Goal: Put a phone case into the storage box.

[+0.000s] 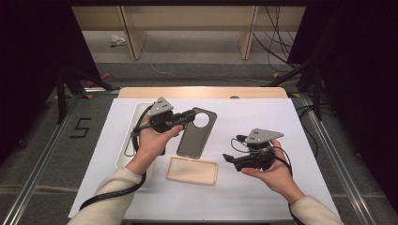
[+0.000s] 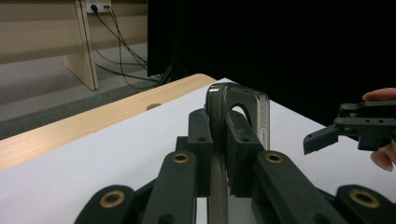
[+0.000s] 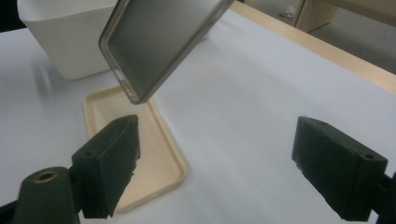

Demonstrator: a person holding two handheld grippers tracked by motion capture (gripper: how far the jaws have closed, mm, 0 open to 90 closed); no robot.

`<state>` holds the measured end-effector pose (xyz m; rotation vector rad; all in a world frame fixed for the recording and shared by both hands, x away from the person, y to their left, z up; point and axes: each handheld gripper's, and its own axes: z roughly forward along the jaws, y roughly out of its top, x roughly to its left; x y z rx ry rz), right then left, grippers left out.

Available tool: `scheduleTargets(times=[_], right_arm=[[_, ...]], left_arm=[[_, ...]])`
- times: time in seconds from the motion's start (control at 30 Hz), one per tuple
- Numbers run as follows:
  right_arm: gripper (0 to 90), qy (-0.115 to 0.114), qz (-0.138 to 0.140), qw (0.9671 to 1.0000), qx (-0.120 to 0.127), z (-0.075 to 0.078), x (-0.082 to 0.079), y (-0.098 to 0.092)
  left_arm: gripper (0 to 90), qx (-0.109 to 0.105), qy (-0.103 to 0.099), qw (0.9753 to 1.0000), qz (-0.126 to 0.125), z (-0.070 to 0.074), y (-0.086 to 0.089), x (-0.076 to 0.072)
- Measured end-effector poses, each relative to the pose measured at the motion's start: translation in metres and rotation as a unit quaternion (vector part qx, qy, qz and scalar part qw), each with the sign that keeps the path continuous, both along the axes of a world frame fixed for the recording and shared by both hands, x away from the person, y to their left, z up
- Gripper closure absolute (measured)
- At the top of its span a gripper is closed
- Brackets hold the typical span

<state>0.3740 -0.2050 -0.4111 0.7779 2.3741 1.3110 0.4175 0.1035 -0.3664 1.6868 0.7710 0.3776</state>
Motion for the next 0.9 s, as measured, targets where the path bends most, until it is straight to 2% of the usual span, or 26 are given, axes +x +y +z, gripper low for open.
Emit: scheduleTargets(times=[0.2, 0.37, 0.63, 0.9], right_arm=[[16.2, 0.007, -0.006, 0.9999, 0.008, -0.002, 0.000, -0.001], [16.2, 0.010, -0.011, 0.9998, 0.015, -0.003, 0.000, -0.001], [16.2, 0.013, -0.017, 0.9994, 0.027, -0.003, 0.002, -0.006], [16.1, 0.021, -0.019, 0.9989, 0.036, -0.004, 0.004, -0.007]], left_arm=[[81.6, -0.010, -0.005, 0.9999, 0.001, -0.002, 0.008, -0.005], [81.6, -0.009, -0.016, 0.9998, 0.003, 0.000, 0.012, -0.008], [81.6, -0.019, -0.032, 0.9993, 0.006, 0.009, 0.021, -0.009], [81.6, -0.025, -0.039, 0.9988, 0.017, 0.014, 0.034, -0.007]])
